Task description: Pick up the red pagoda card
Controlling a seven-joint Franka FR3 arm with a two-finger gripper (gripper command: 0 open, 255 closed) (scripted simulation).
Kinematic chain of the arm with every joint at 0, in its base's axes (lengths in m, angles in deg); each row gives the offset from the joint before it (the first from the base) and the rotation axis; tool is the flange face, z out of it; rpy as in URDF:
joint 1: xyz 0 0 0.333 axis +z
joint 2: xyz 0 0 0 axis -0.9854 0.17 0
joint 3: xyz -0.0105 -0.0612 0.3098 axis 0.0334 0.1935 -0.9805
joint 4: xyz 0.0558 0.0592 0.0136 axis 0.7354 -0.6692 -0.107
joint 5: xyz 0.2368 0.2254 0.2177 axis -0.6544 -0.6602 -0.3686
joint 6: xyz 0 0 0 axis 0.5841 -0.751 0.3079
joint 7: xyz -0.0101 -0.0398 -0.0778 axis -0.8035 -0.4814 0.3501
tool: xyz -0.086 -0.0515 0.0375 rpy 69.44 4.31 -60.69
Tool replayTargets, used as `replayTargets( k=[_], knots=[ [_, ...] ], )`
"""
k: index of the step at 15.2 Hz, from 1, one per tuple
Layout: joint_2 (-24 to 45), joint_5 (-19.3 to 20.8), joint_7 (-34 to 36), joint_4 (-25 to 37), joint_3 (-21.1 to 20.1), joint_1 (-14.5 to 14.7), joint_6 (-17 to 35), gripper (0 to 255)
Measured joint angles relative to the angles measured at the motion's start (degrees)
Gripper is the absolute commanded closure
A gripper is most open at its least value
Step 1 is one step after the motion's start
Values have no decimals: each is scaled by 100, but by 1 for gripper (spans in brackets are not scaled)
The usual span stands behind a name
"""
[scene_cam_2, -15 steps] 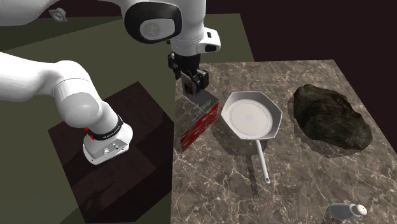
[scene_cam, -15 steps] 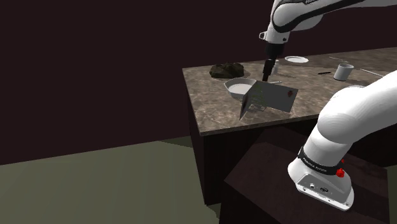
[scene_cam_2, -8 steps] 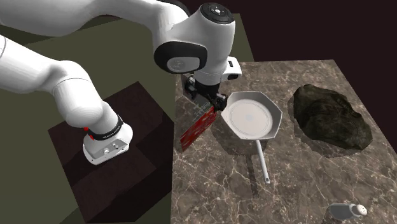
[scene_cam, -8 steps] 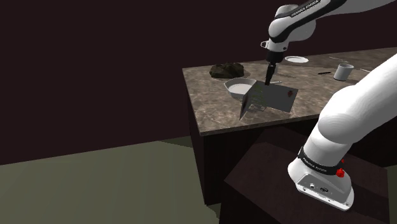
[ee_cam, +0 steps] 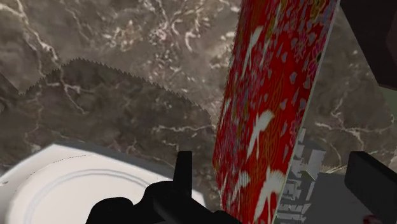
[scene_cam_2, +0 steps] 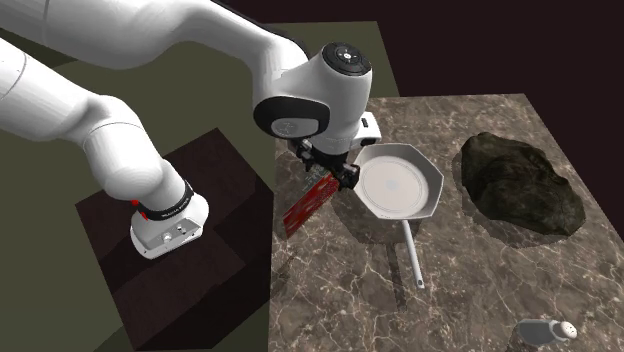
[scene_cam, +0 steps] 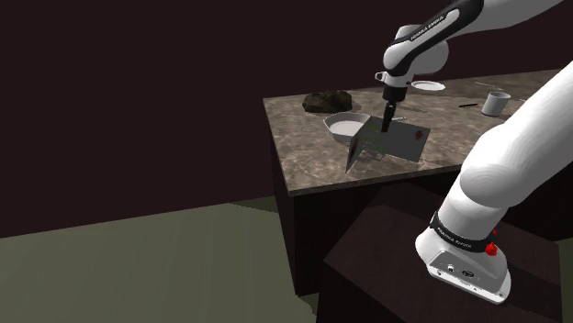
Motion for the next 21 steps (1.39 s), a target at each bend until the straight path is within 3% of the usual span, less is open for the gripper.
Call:
replayTargets(
  k=[1, 2, 12, 21],
  knots=[
    [38, -17, -11, -14, 12, 12, 49, 0],
    [51, -19, -15, -37, 18, 13, 86, 255],
    [70, -27, -26, -46, 28, 17, 118, 255],
    [-359, 106, 139, 272, -167, -66, -602, 255]
  ],
)
